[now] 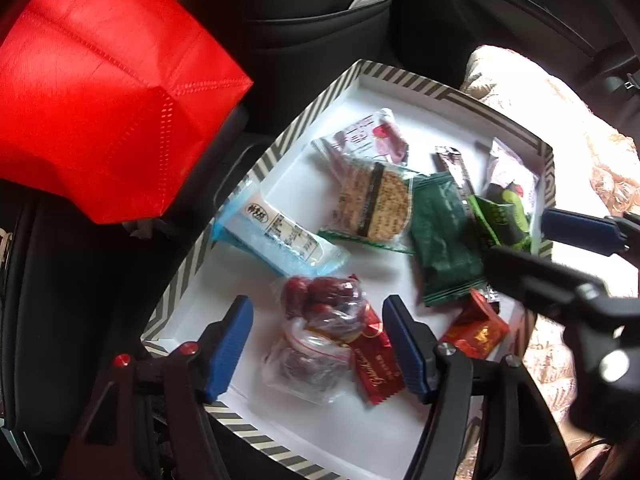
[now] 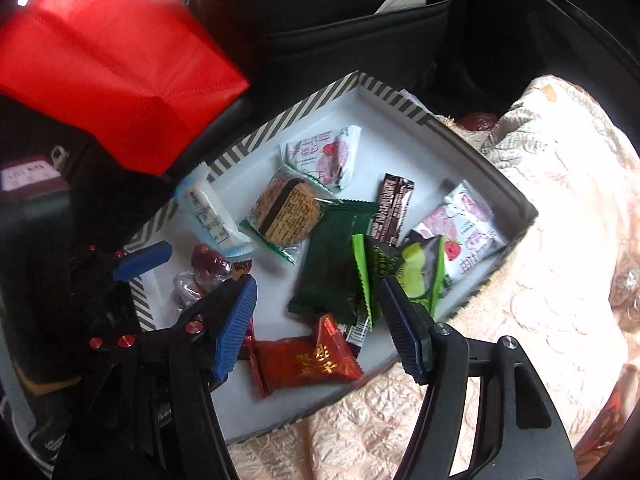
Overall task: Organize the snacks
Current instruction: 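Open both grippers to drop the date bag and red candy into the box, then grasp the clear bag of dried fruit with the left gripper while the right grasps the red candy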
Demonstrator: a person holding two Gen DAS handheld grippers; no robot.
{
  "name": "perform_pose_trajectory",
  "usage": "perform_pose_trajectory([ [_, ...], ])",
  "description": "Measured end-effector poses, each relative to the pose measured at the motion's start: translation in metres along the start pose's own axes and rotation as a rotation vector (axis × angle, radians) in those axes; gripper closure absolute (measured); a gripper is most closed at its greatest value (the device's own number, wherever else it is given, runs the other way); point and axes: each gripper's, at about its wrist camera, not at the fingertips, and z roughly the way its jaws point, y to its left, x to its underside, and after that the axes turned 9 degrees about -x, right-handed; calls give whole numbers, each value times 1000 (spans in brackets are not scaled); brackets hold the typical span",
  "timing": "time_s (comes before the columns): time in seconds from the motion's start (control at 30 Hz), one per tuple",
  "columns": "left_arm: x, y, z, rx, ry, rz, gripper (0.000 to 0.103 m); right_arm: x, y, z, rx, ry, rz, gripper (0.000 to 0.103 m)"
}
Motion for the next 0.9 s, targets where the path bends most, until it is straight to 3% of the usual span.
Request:
perform_pose_trajectory([
  [0.37, -6, -26, -20, 58, -21, 15, 32, 31, -56, -71, 54, -79, 131, 39],
  [0.67, -19, -69, -43, 118, -50, 84, 30, 71, -150, -167, 243, -181, 307, 39],
  [0.9, -32, -128, -60, 213, -53, 172, 29, 110, -210, -211, 302, -233, 488, 39],
])
